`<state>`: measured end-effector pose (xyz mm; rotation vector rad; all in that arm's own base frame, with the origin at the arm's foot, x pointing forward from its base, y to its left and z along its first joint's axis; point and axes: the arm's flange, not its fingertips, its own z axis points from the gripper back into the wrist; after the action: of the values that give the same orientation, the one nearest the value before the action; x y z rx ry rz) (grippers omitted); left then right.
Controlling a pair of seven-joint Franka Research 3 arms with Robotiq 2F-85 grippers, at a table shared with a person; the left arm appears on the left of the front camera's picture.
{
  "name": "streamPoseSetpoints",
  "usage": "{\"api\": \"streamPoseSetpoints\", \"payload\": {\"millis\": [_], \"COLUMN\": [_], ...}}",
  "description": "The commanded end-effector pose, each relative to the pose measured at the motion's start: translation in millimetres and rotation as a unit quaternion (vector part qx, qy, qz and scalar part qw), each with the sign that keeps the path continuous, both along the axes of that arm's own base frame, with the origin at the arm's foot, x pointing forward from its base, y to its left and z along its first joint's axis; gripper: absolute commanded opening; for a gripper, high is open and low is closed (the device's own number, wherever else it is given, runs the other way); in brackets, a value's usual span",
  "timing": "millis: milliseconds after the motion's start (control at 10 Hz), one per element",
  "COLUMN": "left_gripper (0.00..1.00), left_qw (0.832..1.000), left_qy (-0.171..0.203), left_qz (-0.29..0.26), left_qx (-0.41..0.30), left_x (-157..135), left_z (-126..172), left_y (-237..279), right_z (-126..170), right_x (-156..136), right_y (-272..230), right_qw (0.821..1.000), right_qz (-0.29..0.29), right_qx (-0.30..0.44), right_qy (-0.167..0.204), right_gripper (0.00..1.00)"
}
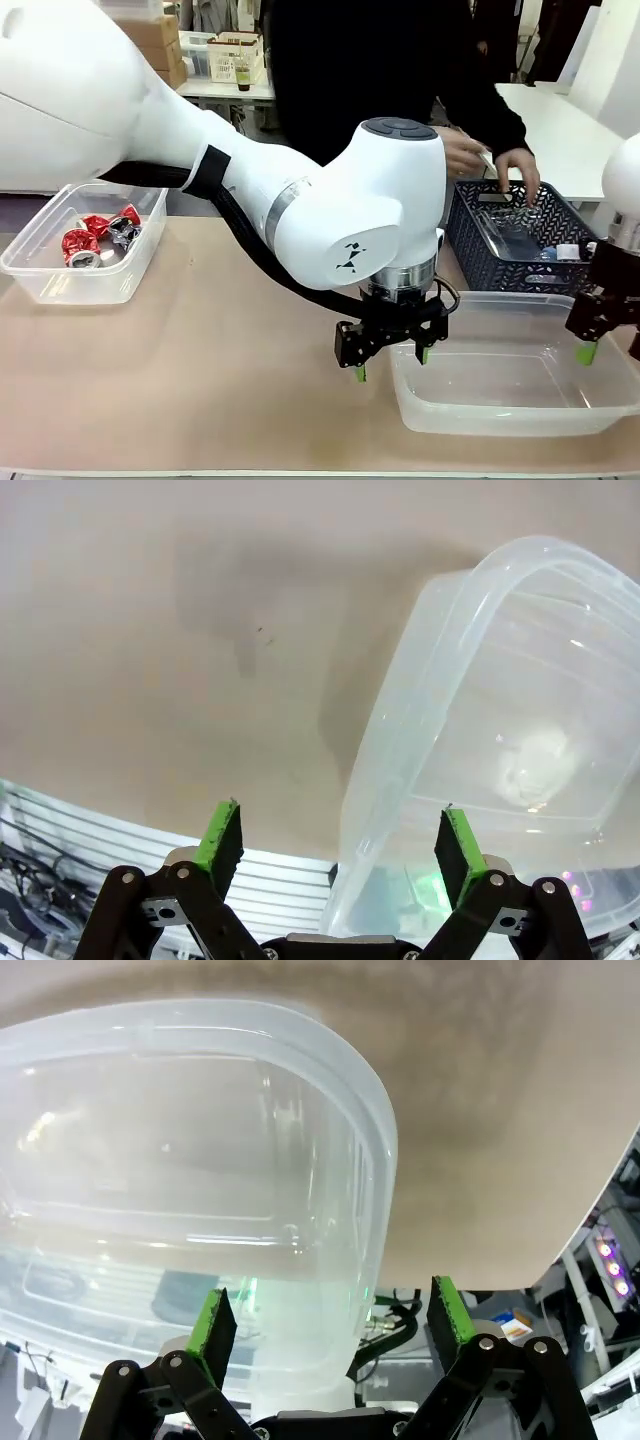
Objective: Sort the waste into each basket.
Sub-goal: Pick up the Organizing box on the right side of the table and lift it.
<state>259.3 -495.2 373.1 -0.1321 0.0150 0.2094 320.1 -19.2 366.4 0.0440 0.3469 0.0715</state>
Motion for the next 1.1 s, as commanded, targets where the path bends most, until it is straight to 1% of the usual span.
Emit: {"api": "streamPoseSetpoints", "payload": {"millis": [0, 200, 300, 400, 500, 600, 700, 800, 900, 1000], "left_gripper": [1.00, 1.00, 1.00, 0.40, 0.41, 0.00, 0.00, 0.00, 0.14, 0.05], "left_qw": [1.000, 1.000, 1.000, 0.999, 0.999, 0.999, 0.999, 0.999, 0.999, 0.999], "left_qy": [-0.019, -0.021, -0.029, -0.040, -0.052, -0.050, -0.049, -0.047, -0.047, -0.046], "left_qz": [0.011, 0.008, 0.005, -0.006, -0.011, -0.010, -0.011, -0.012, -0.013, -0.015], "left_qx": [0.003, -0.001, -0.004, 0.003, 0.001, -0.001, -0.001, 0.000, 0.000, 0.000], "left_x": [8.8, 9.9, 9.2, 7.5, 6.6, 7.3, 7.6, 7.8, 7.3, 6.7], "left_z": [-4.4, -3.0, -1.6, 0.1, 1.4, 1.0, 0.1, -0.7, -0.7, -0.8], "left_y": [-9.2, -10.9, -9.6, -8.5, -6.5, -4.6, -4.0, -3.9, -3.9, -3.3], "right_z": [-6.0, -2.7, -2.8, -2.3, -2.0, -1.9, -0.6, 0.4, 0.4, 0.6], "right_x": [-11.5, -15.2, -15.8, -15.9, -15.9, -15.6, -16.0, -15.9, -15.7, -15.8], "right_y": [1.8, 4.8, 7.2, 8.6, 9.0, 9.1, 9.9, 10.1, 9.5, 9.0], "right_qw": [1.000, 1.000, 1.000, 1.000, 1.000, 1.000, 0.999, 0.999, 0.999, 0.999], "right_qz": [-0.017, -0.005, 0.011, 0.013, 0.017, 0.019, 0.025, 0.025, 0.022, 0.021], "right_qx": [-0.001, 0.002, -0.005, -0.001, 0.004, 0.007, 0.010, 0.009, 0.009, 0.010], "right_qy": [0.008, 0.005, 0.011, 0.015, 0.016, 0.019, 0.019, 0.020, 0.022, 0.024], "right_gripper": [1.00, 1.00, 0.42, 0.41, 0.00, 0.00, 0.00, 0.14, 0.04, 0.00]}}
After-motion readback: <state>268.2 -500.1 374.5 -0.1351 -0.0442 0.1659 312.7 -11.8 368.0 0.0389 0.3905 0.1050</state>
